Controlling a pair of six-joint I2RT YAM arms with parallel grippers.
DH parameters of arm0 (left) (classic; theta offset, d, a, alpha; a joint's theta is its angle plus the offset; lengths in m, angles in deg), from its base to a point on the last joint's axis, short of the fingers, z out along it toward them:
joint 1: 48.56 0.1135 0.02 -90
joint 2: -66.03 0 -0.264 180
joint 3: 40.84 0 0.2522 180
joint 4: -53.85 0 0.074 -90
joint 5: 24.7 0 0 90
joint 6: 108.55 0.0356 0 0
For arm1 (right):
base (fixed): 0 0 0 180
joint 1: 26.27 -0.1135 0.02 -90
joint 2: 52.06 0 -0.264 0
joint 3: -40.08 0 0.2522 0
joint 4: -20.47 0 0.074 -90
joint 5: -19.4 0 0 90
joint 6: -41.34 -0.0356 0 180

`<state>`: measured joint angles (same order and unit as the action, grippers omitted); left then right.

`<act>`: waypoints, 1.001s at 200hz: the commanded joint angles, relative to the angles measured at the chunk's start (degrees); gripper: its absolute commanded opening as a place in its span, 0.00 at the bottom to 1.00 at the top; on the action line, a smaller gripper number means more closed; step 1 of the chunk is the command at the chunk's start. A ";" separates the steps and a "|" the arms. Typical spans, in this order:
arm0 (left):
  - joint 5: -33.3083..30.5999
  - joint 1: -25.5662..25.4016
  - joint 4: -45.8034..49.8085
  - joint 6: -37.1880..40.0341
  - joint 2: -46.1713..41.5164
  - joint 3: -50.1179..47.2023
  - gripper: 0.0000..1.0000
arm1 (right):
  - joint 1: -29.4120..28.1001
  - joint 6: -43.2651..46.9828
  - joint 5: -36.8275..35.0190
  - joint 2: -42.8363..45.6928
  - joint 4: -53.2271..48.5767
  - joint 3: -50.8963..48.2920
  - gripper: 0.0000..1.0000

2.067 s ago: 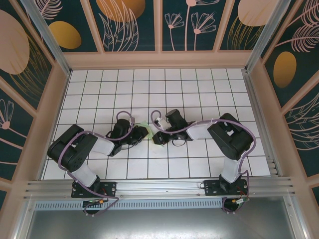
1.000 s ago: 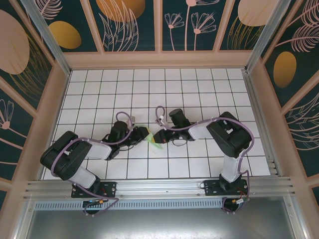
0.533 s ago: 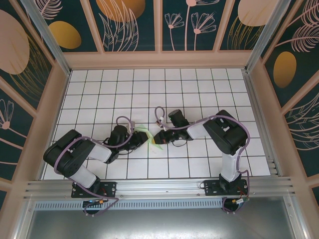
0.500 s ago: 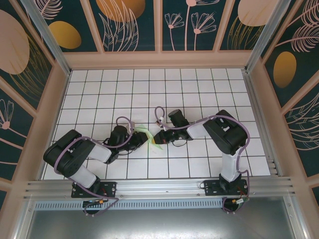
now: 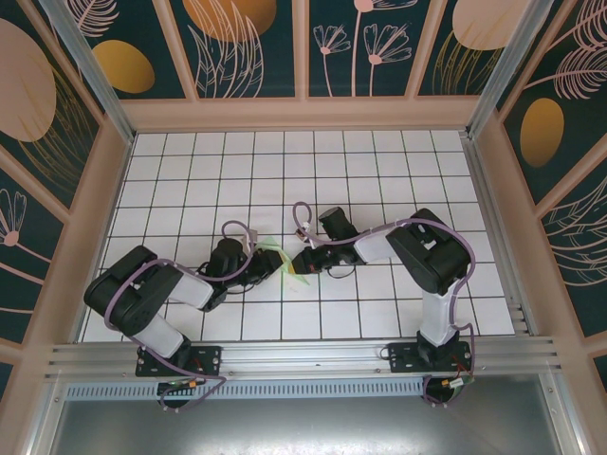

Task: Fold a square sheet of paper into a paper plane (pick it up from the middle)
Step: Fold the wing for the fifth time at the center of the table.

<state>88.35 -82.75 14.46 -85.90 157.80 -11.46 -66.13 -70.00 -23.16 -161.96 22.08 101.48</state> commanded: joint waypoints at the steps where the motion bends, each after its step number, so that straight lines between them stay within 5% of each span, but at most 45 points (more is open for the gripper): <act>1: -1.49 -0.30 1.67 -0.17 1.46 1.69 0.18 | -0.57 2.05 -3.40 -1.82 -2.76 1.32 0.00; 65: -3.31 -0.30 3.34 -1.12 2.63 1.54 0.16 | -1.08 3.14 -5.64 -1.36 -4.95 2.17 0.04; 130: -4.68 -0.31 4.78 -1.29 2.89 1.48 0.16 | -1.20 5.93 -5.04 2.71 -8.24 2.85 0.19; 200: -5.03 -0.28 6.38 -1.40 3.42 2.05 0.16 | -1.19 9.85 -6.30 4.84 -11.73 2.23 0.20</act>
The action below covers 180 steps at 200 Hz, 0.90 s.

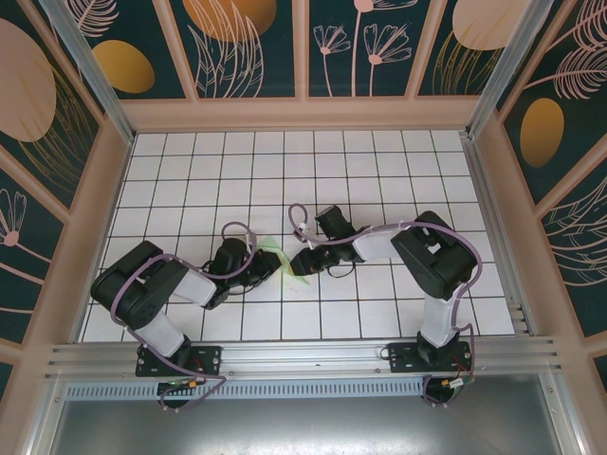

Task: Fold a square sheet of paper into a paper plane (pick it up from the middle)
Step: Fold the wing for the fifth time at the center of the table.

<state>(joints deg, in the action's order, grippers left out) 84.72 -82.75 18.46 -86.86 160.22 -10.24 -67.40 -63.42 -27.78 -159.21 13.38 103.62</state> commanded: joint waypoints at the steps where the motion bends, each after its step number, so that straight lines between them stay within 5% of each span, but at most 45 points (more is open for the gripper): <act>1: -1.45 -0.27 2.43 -0.43 0.99 0.87 0.16 | 0.08 3.30 -1.69 2.06 -3.10 0.12 0.20; 54: -1.85 -0.31 4.29 -0.40 1.08 1.53 0.16 | 0.08 7.01 -1.23 2.05 -5.03 -0.23 0.21; 120: -1.67 -0.31 5.09 0.98 0.09 2.51 0.16 | 0.76 5.80 -1.04 -1.98 -4.46 -0.79 0.06; 180: -0.47 -0.51 1.96 3.56 -6.88 0.41 0.19 | 1.48 2.14 1.02 -2.90 -1.86 -1.88 0.05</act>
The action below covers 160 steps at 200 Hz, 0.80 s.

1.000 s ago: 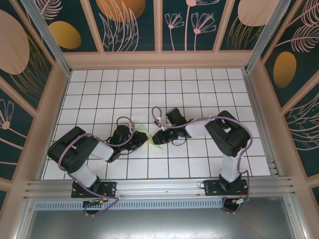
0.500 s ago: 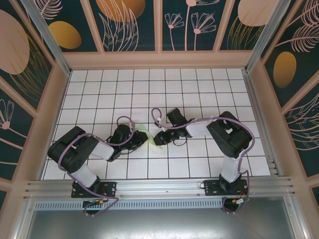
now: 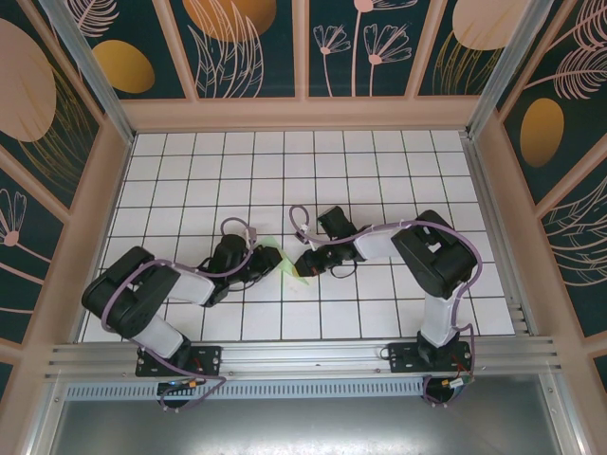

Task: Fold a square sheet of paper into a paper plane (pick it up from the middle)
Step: Fold the wing for the fifth time at the center of the table.

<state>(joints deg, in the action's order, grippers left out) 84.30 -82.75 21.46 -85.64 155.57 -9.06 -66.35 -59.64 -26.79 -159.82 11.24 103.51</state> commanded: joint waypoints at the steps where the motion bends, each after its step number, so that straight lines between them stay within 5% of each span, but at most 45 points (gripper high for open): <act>1: 0.01 -0.56 -1.08 2.37 -2.24 -0.78 0.19 | 0.43 -1.66 0.04 -2.32 0.29 -1.77 0.05; 87: 0.89 -2.11 -2.65 1.16 4.24 1.01 0.18 | 0.88 -3.34 0.86 -3.69 -0.04 -0.63 0.05; 160: -3.26 -2.10 8.18 0.94 5.47 3.51 0.15 | 0.90 -2.64 0.22 -2.84 -1.85 -0.54 0.10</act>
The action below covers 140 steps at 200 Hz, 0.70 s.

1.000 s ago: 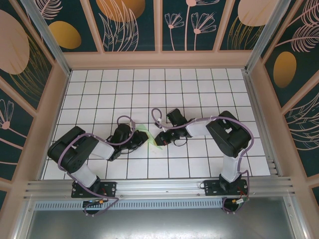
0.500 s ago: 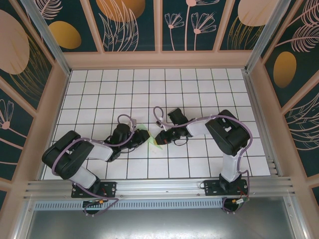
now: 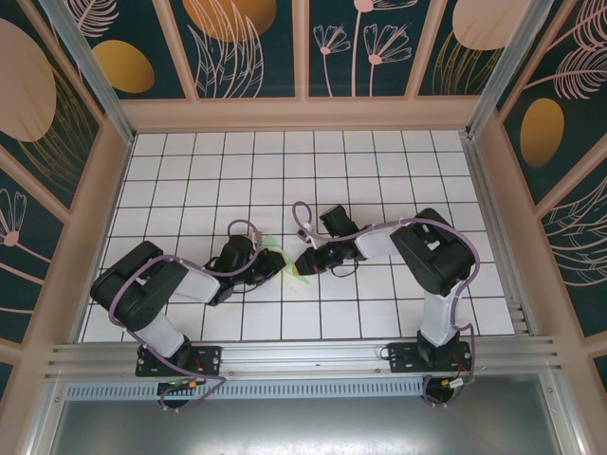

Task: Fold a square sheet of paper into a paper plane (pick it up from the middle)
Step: Fold the wing for the fifth time at the center of the table.

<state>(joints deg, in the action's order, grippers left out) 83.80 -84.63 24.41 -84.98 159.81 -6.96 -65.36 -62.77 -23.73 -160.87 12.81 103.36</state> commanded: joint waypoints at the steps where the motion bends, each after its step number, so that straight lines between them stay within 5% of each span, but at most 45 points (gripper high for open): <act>1: -2.81 -0.22 5.36 0.27 1.27 1.46 0.15 | -0.10 0.48 -2.84 -1.73 -3.49 -0.43 0.10; 77: -5.26 -0.20 12.22 -0.41 1.83 2.45 0.13 | 0.49 1.31 -3.21 2.70 -6.24 -2.13 0.18; 140: -6.27 -0.22 14.73 -0.46 2.02 2.82 0.12 | 0.69 1.80 -5.57 1.30 -7.74 -3.08 0.10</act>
<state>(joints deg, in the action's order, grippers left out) 82.82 -84.76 31.34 -85.90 159.67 -4.03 -65.21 -62.07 -25.98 -158.47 10.74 101.81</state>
